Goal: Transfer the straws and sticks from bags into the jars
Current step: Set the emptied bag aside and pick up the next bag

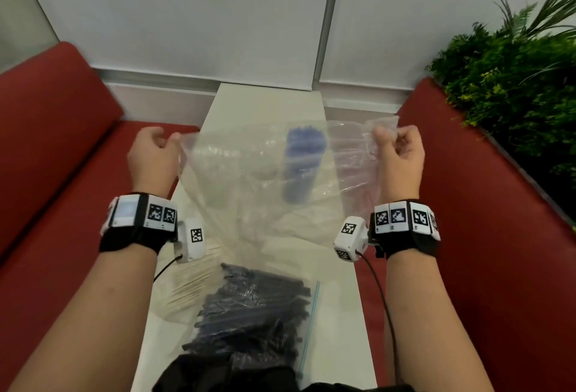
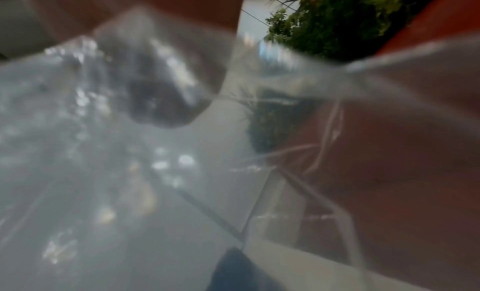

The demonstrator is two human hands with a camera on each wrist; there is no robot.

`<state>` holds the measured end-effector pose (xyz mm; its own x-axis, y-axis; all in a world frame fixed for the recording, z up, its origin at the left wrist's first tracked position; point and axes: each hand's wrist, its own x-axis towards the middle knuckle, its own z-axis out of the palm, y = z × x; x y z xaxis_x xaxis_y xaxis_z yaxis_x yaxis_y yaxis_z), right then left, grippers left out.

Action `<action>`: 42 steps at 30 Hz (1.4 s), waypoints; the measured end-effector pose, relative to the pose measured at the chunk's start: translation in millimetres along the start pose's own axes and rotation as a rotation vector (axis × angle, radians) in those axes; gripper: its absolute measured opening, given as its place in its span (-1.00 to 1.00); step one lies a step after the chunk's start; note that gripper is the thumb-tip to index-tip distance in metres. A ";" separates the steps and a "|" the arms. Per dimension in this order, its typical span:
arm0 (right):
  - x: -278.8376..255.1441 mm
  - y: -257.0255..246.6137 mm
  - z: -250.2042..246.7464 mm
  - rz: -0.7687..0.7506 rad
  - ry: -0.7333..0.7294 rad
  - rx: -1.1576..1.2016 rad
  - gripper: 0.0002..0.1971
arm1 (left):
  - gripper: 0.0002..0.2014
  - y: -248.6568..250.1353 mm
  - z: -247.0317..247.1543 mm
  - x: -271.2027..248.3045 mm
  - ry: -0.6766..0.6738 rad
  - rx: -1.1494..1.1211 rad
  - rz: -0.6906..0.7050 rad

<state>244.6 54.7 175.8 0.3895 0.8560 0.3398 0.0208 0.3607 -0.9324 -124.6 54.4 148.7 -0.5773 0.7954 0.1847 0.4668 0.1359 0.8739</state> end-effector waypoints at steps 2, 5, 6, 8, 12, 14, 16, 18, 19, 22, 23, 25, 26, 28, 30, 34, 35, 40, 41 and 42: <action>-3.8 -15.8 18.5 -0.042 -0.140 -0.103 -0.74 | -0.49 20.9 3.9 -9.4 -0.005 0.136 0.228; -24.3 -36.5 62.1 -0.115 -0.461 -0.197 -0.72 | -0.40 65.4 21.1 -35.3 -0.516 -0.020 0.460; -32.3 -41.3 74.7 -0.133 -0.538 -0.164 -0.73 | -0.46 76.5 27.5 -43.7 -0.679 -0.101 0.463; -40.6 -46.0 83.8 -0.151 -0.613 -0.140 -0.81 | -0.70 87.3 36.2 -53.1 -0.806 -0.313 0.396; -18.3 -38.4 45.0 -0.033 -0.718 -0.618 -0.54 | -0.89 70.5 31.1 -37.3 -0.607 -0.534 0.317; -3.3 -27.7 17.1 0.060 -0.743 -0.991 -0.56 | -0.88 55.9 23.8 -23.6 -0.587 -0.636 0.289; 5.3 -16.5 -2.0 0.149 -0.771 -1.074 -0.65 | -0.80 45.1 15.9 -13.3 -0.589 -0.762 0.227; 5.5 -5.3 -7.8 0.215 -0.770 -0.853 -0.60 | -0.76 39.7 11.4 -6.9 -0.627 -0.831 0.195; 3.7 0.3 -5.6 0.265 -0.733 -0.728 -0.50 | -0.73 39.4 10.4 -5.5 -0.651 -0.843 0.187; -6.6 15.7 13.6 0.571 -0.621 -0.383 -0.42 | -0.73 38.2 11.3 -3.6 -0.708 -0.933 0.164; -9.3 21.3 20.1 0.662 -0.591 -0.288 -0.50 | -0.77 38.1 10.3 -4.2 -0.727 -0.969 0.172; -14.2 29.6 28.7 0.722 -0.538 -0.176 -0.62 | -0.81 36.7 7.5 -4.8 -0.757 -0.997 0.194; -15.6 33.5 31.3 0.699 -0.499 -0.105 -0.69 | -0.82 34.5 5.6 -4.1 -0.762 -0.990 0.202; -13.7 38.0 33.1 0.596 -0.360 0.044 -0.87 | -0.85 28.6 0.5 -1.2 -0.729 -0.936 0.193; -7.4 35.6 31.5 0.508 -0.202 0.139 -0.91 | -0.86 19.4 -2.7 4.2 -0.576 -0.823 0.140; -3.5 15.9 36.7 0.350 -0.091 0.088 -0.92 | -0.76 14.5 -4.8 3.9 -0.206 -0.483 -0.035; -6.5 9.4 42.2 0.290 -0.116 -0.006 -0.93 | -0.66 18.2 -4.9 0.8 -0.147 -0.295 0.047; -39.8 -29.2 89.9 0.045 -0.438 -0.110 -0.88 | -0.52 69.8 6.3 -34.0 -0.577 0.018 0.528; -45.0 -34.1 95.7 0.017 -0.496 -0.079 -0.89 | -0.59 77.7 12.8 -40.9 -0.657 0.017 0.517; -47.1 -36.2 97.9 -0.014 -0.520 -0.076 -0.91 | -0.72 81.8 20.4 -45.3 -0.672 -0.023 0.510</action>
<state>135.4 37.6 205.5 -0.1197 0.9289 0.3506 0.0970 0.3624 -0.9270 -46.7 41.6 202.6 0.2252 0.9394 0.2587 0.5440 -0.3415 0.7665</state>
